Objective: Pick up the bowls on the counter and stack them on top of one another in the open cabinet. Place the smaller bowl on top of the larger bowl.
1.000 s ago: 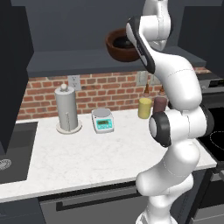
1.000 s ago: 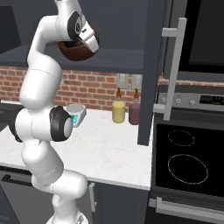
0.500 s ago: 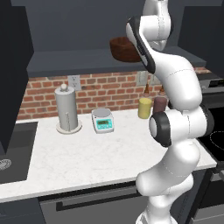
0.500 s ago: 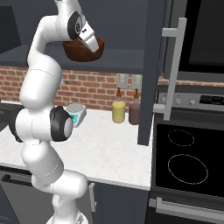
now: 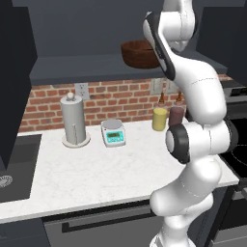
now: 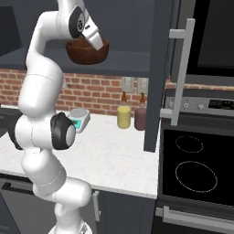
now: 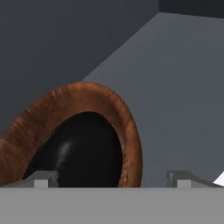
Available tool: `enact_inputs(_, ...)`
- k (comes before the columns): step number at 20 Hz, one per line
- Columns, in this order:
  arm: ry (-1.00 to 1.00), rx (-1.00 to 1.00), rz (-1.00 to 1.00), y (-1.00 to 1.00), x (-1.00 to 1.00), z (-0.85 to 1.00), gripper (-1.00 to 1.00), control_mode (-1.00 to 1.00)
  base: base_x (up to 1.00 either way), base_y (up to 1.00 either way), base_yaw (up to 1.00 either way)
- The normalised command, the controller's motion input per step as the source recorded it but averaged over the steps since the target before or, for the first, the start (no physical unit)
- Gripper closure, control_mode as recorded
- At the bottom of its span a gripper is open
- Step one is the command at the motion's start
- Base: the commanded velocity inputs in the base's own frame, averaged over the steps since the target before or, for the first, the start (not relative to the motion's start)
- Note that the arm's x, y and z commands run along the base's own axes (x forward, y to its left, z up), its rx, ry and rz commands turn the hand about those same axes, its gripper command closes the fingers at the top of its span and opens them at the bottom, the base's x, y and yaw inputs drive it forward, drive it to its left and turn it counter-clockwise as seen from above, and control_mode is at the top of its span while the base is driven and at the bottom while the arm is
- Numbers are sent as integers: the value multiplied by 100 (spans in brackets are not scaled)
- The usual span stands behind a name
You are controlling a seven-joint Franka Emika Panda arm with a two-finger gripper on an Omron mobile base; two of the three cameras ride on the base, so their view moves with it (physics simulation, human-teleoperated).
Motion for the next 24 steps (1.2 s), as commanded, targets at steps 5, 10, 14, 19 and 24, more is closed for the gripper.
enact_inputs(5, -11, 5, 0, -25, -75, 6, -100, -100, 0, 0, 0)
enact_inputs(10, -8, 1, 9, -31, -100, 0, -100, -100, 0, 0, 0)
enact_inputs(14, -8, 0, 18, -2, -100, -5, -100, -100, 0, 0, 0)
enact_inputs(19, -6, 0, 28, 0, -100, -23, -100, -100, 0, 0, 0)
enact_inputs(24, -1, 0, 31, 0, -97, -21, -100, -100, 0, 0, 0)
